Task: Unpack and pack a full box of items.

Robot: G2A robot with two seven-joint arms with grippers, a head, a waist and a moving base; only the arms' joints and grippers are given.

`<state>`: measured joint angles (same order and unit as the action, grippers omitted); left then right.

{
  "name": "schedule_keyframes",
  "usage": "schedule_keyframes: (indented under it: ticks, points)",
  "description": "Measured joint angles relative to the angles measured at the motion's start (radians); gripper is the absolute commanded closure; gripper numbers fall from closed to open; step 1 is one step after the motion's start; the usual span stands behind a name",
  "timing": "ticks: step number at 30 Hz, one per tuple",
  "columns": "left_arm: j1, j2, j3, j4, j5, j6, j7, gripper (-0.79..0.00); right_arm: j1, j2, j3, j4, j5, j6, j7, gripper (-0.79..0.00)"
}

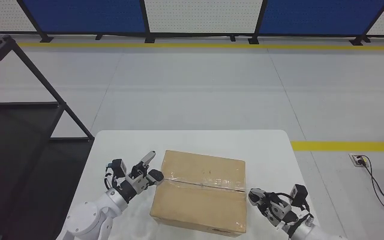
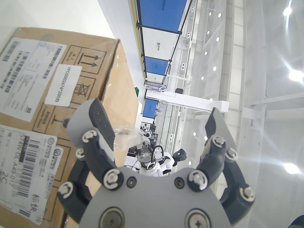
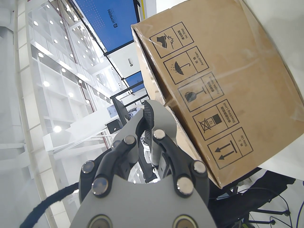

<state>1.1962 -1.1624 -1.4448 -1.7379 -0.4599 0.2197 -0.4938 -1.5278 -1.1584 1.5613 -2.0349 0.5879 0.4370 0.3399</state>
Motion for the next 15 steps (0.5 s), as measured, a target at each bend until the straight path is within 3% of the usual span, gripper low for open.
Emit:
schedule_keyframes:
  ticks: [14, 15]
  points:
    - [0.004, 0.001, 0.002, -0.006, 0.002, 0.004, 0.003, -0.785, -0.005, 0.005, -0.007, 0.014, -0.044, 0.012, -0.002, 0.000]
    - [0.004, 0.001, 0.003, -0.006, 0.002, 0.004, 0.003, -0.785, -0.004, 0.005, -0.008, 0.014, -0.047, 0.013, -0.002, -0.049]
